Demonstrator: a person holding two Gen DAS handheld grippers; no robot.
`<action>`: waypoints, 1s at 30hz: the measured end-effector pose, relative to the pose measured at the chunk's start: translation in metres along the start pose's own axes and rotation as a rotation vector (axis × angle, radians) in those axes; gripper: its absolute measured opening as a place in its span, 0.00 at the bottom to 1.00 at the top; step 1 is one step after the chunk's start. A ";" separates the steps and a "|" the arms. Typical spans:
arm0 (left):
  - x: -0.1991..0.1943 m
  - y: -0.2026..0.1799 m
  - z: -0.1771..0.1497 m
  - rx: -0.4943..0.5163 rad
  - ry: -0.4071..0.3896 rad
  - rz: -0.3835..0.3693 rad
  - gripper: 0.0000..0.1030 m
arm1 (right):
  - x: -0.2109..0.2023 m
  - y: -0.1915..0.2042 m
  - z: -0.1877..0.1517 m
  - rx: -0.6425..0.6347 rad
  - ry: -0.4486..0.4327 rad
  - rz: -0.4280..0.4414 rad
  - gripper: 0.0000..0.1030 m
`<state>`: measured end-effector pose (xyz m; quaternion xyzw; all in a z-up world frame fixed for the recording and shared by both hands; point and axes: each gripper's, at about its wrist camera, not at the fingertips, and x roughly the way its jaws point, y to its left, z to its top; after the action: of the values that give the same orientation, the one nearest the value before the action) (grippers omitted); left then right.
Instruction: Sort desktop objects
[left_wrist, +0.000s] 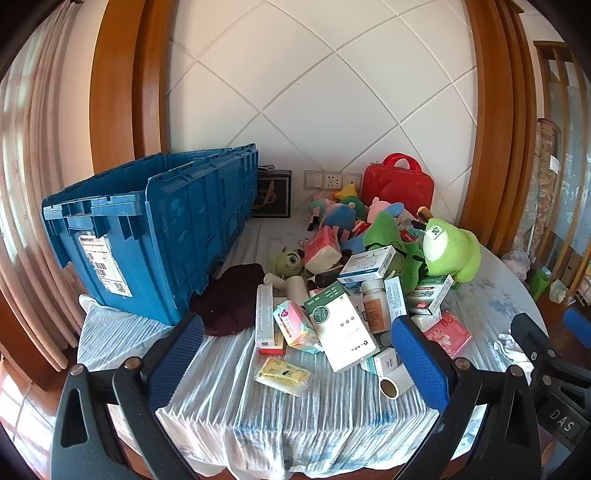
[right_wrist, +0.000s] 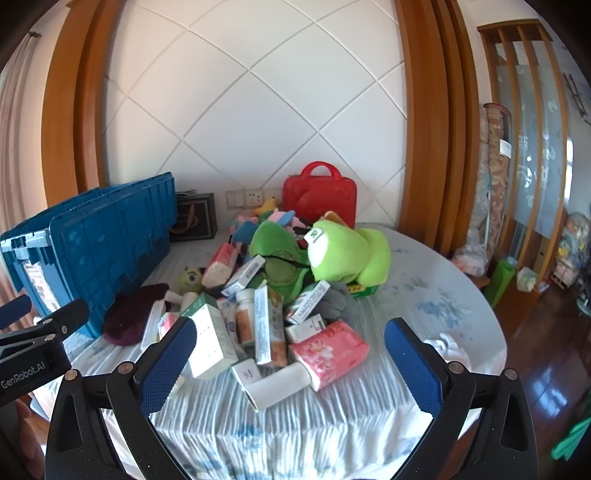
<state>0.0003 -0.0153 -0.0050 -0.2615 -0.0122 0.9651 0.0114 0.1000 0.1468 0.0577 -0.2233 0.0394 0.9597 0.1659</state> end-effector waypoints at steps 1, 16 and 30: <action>0.001 0.001 0.000 -0.001 0.001 0.000 1.00 | 0.001 0.000 0.001 -0.002 0.001 -0.001 1.00; 0.010 0.004 -0.003 0.002 0.011 -0.012 1.00 | 0.012 -0.005 -0.002 0.008 0.025 -0.025 1.00; 0.027 0.020 -0.011 -0.009 0.050 -0.012 1.00 | 0.027 -0.012 -0.008 0.023 0.077 -0.038 1.00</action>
<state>-0.0179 -0.0339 -0.0287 -0.2854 -0.0179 0.9581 0.0162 0.0845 0.1646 0.0388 -0.2588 0.0523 0.9466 0.1850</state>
